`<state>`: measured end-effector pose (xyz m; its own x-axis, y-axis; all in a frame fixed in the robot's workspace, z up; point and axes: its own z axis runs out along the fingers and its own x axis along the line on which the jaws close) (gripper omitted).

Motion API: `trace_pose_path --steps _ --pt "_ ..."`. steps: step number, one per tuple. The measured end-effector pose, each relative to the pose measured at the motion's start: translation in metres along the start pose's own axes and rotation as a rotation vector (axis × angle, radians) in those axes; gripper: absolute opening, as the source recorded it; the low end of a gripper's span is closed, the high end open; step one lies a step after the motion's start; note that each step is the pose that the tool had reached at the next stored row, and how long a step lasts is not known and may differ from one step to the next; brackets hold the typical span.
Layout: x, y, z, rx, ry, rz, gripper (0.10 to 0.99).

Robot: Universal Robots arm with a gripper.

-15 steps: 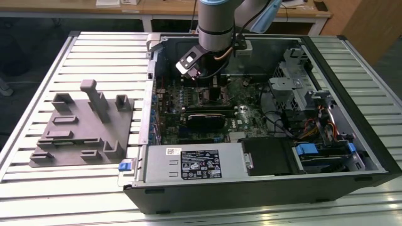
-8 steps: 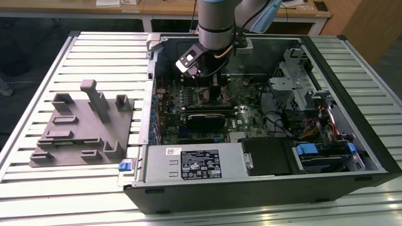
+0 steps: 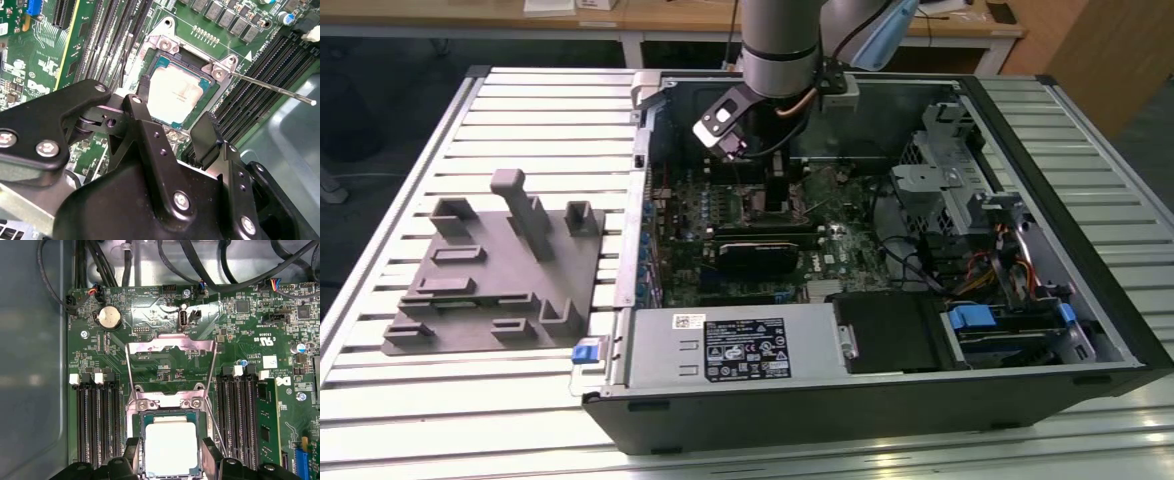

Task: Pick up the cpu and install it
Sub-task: 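Place the cpu into insertion slot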

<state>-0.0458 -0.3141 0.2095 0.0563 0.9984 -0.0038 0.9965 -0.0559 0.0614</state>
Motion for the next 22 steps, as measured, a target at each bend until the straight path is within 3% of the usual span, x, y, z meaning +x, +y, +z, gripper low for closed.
trace_pose_path --steps 8,10,13,16,17,19,22 --pt "0.0000 0.0000 -0.0001 0.000 -0.0001 0.000 0.592" --pt "0.0000 0.0000 -0.0001 0.000 0.0000 0.000 0.471" --pt "0.0000 0.0000 -0.0001 0.000 0.0000 0.000 0.412" --pt "0.0000 0.0000 -0.0001 0.000 0.0000 0.000 0.235" --pt "0.0000 0.0000 -0.0001 0.000 0.0000 0.000 0.235" --pt "0.0000 0.0000 -0.0001 0.000 0.0001 0.000 0.118" --pt "0.0000 0.0000 -0.0001 0.000 0.0001 0.000 0.106"
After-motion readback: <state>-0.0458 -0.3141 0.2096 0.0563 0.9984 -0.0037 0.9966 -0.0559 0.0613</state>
